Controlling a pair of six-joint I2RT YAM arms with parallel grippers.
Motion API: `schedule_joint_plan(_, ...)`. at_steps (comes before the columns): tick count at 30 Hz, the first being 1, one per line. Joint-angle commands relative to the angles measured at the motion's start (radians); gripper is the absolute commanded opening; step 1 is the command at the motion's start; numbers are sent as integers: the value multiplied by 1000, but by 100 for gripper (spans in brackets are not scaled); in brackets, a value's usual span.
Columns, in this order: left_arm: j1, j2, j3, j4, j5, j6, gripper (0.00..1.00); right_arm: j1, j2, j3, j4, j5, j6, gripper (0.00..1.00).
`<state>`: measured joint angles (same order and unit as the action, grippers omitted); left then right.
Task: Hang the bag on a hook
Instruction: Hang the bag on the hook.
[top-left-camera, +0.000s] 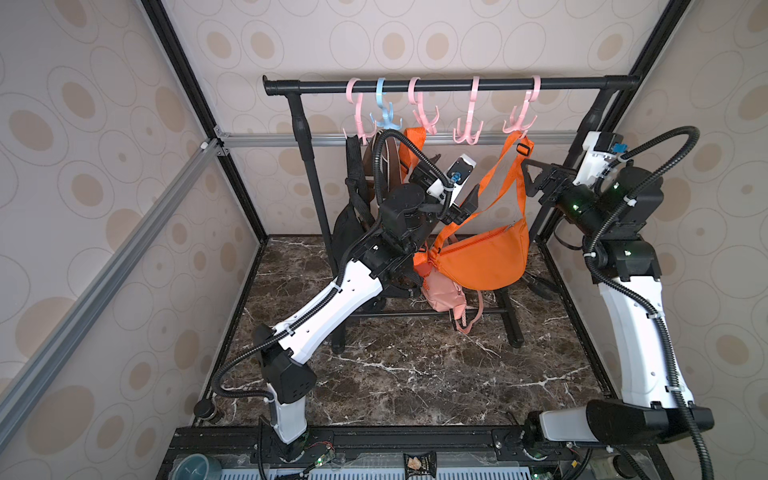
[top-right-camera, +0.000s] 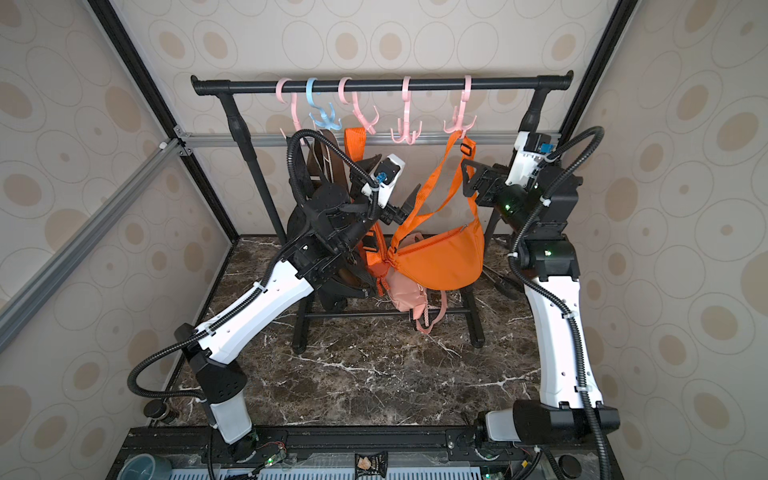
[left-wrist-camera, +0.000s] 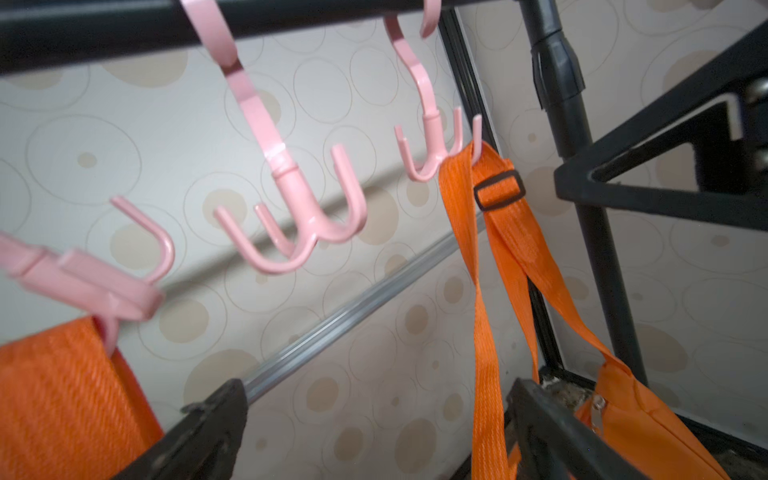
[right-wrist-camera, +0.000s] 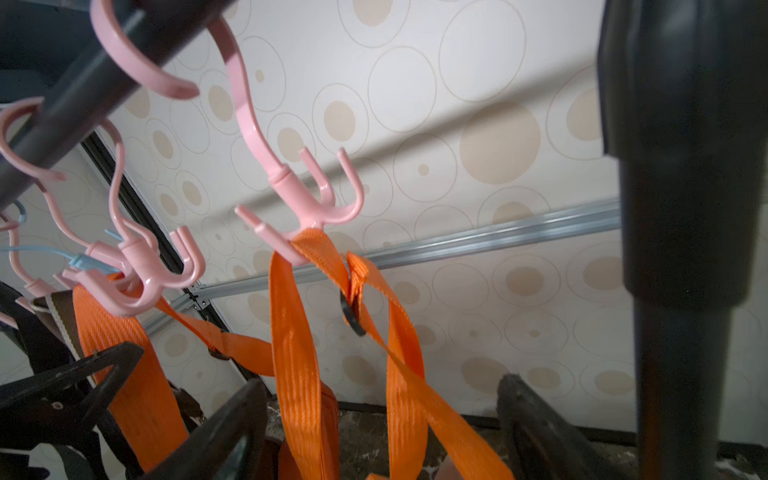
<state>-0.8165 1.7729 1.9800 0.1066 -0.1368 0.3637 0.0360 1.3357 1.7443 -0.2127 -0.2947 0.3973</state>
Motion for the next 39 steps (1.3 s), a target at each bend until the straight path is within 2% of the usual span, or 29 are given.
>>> schedule_joint_plan(1, -2, -81, -146, 71, 6, -112, 100, 62, -109, -79, -11, 142, 41, 89)
schedule_joint_plan(4, -4, -169, -308, 120, 12, -194, 100, 130, -216, -212, -33, 276, 89, 88)
schedule_joint_plan(8, -16, -284, -509, 168, -16, -234, 100, 217, -358, -477, 32, 356, 192, 86)
schedule_joint_plan(12, -25, -399, -685, 168, -47, -243, 100, 332, -434, -600, -69, 438, 206, 86)
schedule_joint_plan(16, -47, -496, -849, 168, -87, -233, 100, 355, -489, -768, -174, 521, 267, 85)
schedule_joint_plan(20, -69, -550, -963, 139, -113, -234, 100, 356, -534, -972, -111, 578, 335, 84)
schedule_joint_plan(23, -81, -582, -1003, 95, -186, -274, 100, 356, -413, -1001, -111, 584, 315, 84)
schedule_joint_plan(28, -79, -644, -1099, 89, -292, -341, 100, 353, -156, -1015, 5, 574, 323, 72)
schedule_joint_plan(32, -80, -678, -1155, 59, -288, -411, 100, 327, -4, -983, 104, 534, 303, 70)
schedule_joint_plan(36, -80, -698, -1167, 5, -273, -491, 100, 265, 177, -944, 156, 446, 334, 52)
schedule_joint_plan(39, -80, -722, -1194, 10, -250, -507, 100, 248, 229, -951, 193, 461, 359, 51)
